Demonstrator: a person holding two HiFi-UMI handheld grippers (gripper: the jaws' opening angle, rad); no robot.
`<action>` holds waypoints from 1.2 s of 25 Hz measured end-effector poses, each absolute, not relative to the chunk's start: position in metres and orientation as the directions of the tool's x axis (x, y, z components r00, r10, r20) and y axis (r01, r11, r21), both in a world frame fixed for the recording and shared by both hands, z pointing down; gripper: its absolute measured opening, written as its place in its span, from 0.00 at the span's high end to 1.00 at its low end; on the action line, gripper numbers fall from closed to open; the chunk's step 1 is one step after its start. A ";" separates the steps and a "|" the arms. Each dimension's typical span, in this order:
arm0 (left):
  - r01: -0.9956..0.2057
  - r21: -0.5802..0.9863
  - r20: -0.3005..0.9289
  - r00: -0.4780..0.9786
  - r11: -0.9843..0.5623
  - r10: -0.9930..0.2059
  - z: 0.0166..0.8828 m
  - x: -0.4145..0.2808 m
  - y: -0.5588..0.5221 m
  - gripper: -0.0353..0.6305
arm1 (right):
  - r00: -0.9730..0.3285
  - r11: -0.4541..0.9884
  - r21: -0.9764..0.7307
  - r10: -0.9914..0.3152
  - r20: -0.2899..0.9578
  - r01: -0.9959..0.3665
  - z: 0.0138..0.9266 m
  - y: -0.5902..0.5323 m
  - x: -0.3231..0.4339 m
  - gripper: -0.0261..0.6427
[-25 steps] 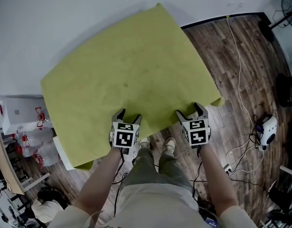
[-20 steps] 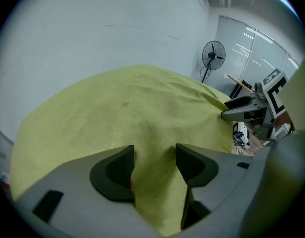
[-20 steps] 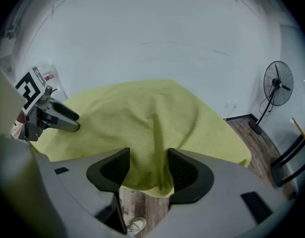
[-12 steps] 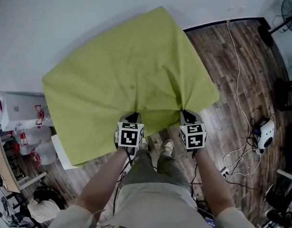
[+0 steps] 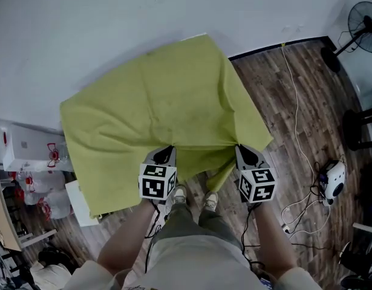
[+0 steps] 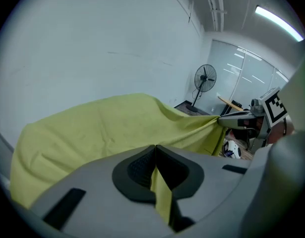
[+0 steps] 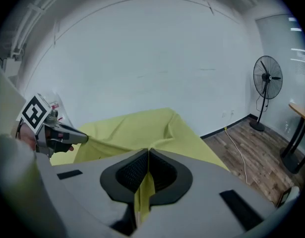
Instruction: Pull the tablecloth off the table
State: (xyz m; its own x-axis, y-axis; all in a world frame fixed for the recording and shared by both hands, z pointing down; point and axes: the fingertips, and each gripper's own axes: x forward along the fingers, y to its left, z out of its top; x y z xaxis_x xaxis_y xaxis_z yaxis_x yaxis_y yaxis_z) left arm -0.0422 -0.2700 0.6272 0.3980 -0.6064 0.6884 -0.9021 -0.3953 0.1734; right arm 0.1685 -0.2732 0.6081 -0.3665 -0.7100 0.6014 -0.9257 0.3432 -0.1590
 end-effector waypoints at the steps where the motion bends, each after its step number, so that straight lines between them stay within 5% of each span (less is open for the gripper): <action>1: -0.899 0.172 0.670 0.406 -0.402 -0.621 0.613 -0.042 -0.272 0.91 | -0.369 0.341 -0.160 -0.732 0.572 -0.926 0.591 -0.275 0.169 0.91; 16: -0.819 -0.021 0.347 0.532 -0.574 -0.772 0.371 -0.019 -0.283 0.91 | -0.392 0.391 -0.032 -0.912 0.120 -0.920 0.315 -0.250 0.190 0.91; 30: -0.802 -0.109 -0.038 0.594 -0.588 -0.803 0.187 -0.009 -0.258 0.91 | -0.346 0.326 0.165 -0.932 -0.107 -0.931 0.149 -0.165 0.198 0.91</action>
State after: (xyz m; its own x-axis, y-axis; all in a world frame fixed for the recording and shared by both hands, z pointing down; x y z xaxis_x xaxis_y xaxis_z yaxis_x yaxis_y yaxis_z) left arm -0.0088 -0.2584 0.1871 0.5944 -0.8033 -0.0379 -0.8015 -0.5880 -0.1089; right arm 0.1984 -0.1651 0.1489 -0.3458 -0.9321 -0.1075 -0.9307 0.3262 0.1654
